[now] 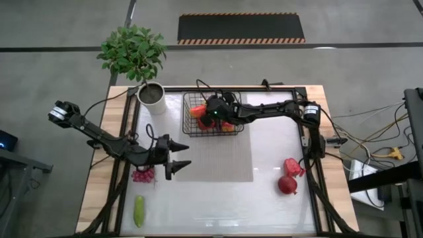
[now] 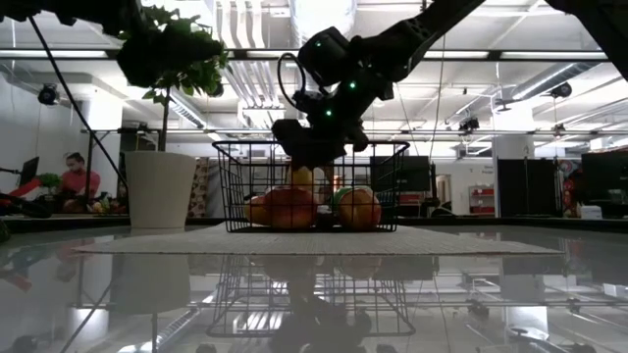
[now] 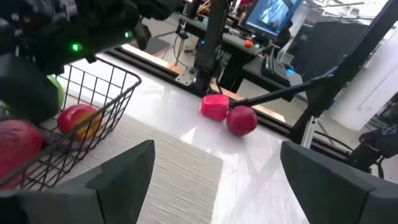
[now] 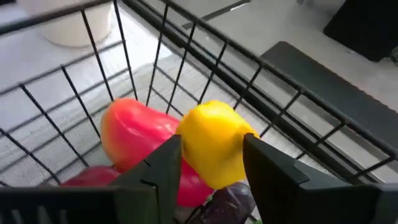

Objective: Build produce basket
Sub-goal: Put the lemon into the wire basket, then put the cucumber into the wire basket

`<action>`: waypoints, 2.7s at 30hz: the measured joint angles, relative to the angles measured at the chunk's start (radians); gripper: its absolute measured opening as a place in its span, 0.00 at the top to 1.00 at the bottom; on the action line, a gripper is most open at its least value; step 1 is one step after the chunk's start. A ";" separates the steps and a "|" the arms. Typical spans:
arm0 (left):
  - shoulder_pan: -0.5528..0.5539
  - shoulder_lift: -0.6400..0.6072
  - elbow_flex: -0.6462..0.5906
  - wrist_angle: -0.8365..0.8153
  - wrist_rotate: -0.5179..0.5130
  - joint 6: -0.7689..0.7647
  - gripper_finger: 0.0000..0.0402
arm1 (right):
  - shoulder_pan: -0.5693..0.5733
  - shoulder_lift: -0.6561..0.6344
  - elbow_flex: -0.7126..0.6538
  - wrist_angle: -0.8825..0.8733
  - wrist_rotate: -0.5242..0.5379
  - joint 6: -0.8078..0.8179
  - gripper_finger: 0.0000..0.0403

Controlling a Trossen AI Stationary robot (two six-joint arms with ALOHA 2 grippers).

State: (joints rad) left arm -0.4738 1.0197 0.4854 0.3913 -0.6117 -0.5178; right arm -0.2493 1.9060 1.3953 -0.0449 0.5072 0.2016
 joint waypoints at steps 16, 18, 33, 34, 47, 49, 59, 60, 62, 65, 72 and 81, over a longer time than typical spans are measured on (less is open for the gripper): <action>-0.004 0.021 0.082 -0.516 0.016 -0.464 0.18 | 0.027 -0.116 -0.002 -0.171 0.015 -0.031 0.48; -0.004 0.049 0.123 -0.647 0.043 -0.550 0.18 | 0.038 -0.141 -0.005 -0.193 0.016 -0.042 0.48; -0.021 0.438 0.556 -1.371 0.546 -0.738 0.18 | 0.127 -0.283 -0.020 -0.282 0.017 -0.134 0.48; -0.028 0.462 0.582 -1.393 0.585 -0.750 0.18 | 0.132 -0.290 -0.021 -0.292 0.017 -0.139 0.48; -0.240 0.564 0.705 -1.439 0.827 -1.313 0.18 | 0.189 -0.440 -0.168 -0.337 0.015 -0.186 0.48; -0.275 0.563 0.696 -1.439 0.838 -1.404 0.18 | 0.197 -0.474 -0.208 -0.310 0.012 -0.187 0.48; -0.364 0.564 0.669 -1.430 0.859 -1.638 0.18 | 0.215 -0.640 -0.413 -0.062 -0.039 -0.215 0.48; -0.367 0.564 0.668 -1.430 0.856 -1.650 0.18 | 0.214 -0.652 -0.427 -0.048 -0.050 -0.214 0.48; -0.373 0.564 0.665 -1.430 0.854 -1.661 0.18 | 0.215 -0.672 -0.448 -0.029 -0.070 -0.213 0.48; -0.395 0.564 0.641 -1.426 0.854 -1.692 0.18 | 0.215 -0.690 -0.473 -0.024 -0.096 -0.201 0.48; -0.440 0.564 0.525 -1.266 0.857 -1.782 0.18 | 0.215 -0.686 -0.484 -0.024 -0.097 -0.196 0.48; -0.458 0.564 0.426 -1.219 0.891 -1.799 0.18 | 0.215 -0.686 -0.484 -0.024 -0.097 -0.194 0.48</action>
State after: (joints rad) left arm -0.9321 1.5841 0.9112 -0.8278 0.2795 -2.3165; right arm -0.0345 1.2198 0.9115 -0.0685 0.4107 0.0081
